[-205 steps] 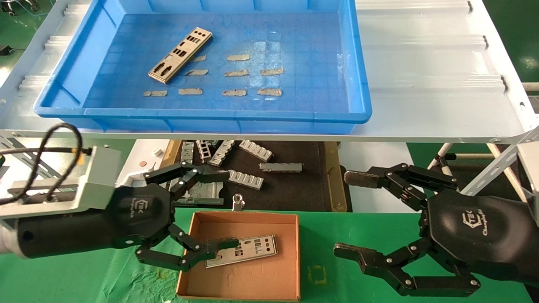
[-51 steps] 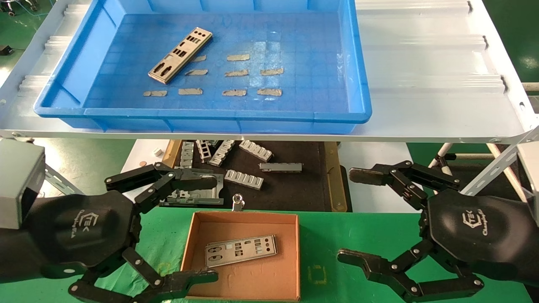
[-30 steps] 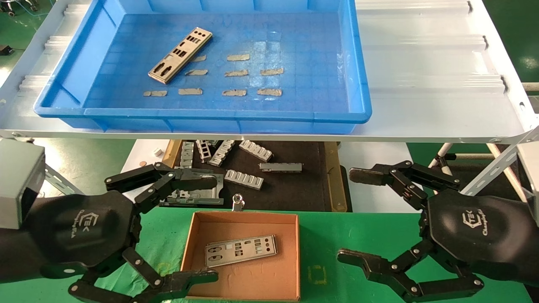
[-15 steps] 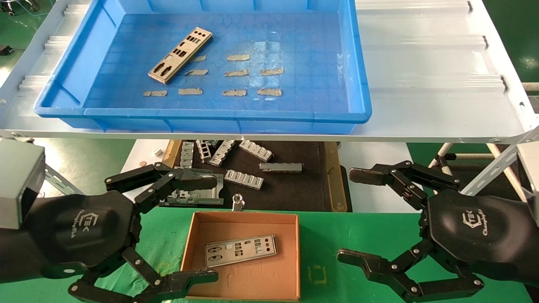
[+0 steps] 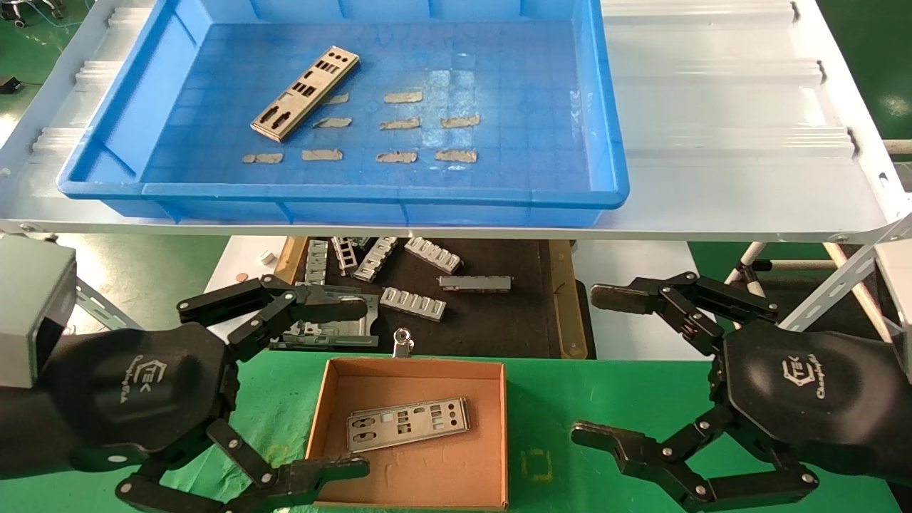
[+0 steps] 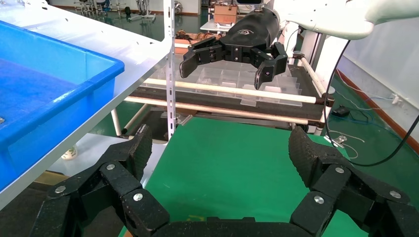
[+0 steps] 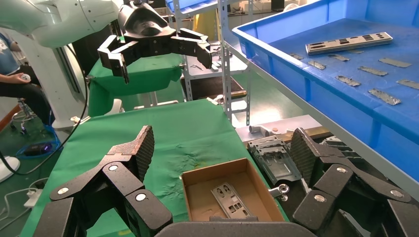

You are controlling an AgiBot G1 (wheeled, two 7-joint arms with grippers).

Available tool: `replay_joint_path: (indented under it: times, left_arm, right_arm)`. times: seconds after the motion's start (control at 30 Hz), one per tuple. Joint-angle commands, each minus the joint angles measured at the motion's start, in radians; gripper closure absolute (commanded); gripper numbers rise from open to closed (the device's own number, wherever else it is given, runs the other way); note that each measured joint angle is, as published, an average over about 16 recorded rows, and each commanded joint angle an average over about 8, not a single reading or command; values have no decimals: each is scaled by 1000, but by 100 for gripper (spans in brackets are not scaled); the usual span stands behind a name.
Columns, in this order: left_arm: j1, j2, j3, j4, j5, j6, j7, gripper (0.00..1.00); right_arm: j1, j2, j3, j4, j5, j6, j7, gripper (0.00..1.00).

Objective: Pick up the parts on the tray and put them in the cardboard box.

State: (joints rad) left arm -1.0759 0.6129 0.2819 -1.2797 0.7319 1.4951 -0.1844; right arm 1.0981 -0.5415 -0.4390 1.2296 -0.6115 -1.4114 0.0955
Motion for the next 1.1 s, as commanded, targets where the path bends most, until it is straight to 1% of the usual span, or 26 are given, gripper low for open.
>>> replay_joint_path:
  times: [0.03,1.1]
  left_arm:
    - [0,0,0,0,0,0,0,0]
    - [0,0,0,0,0,0,0,0]
  right_arm:
    - [0,0,0,0,0,0,0,0]
    - [0,0,0,0,0,0,0,0]
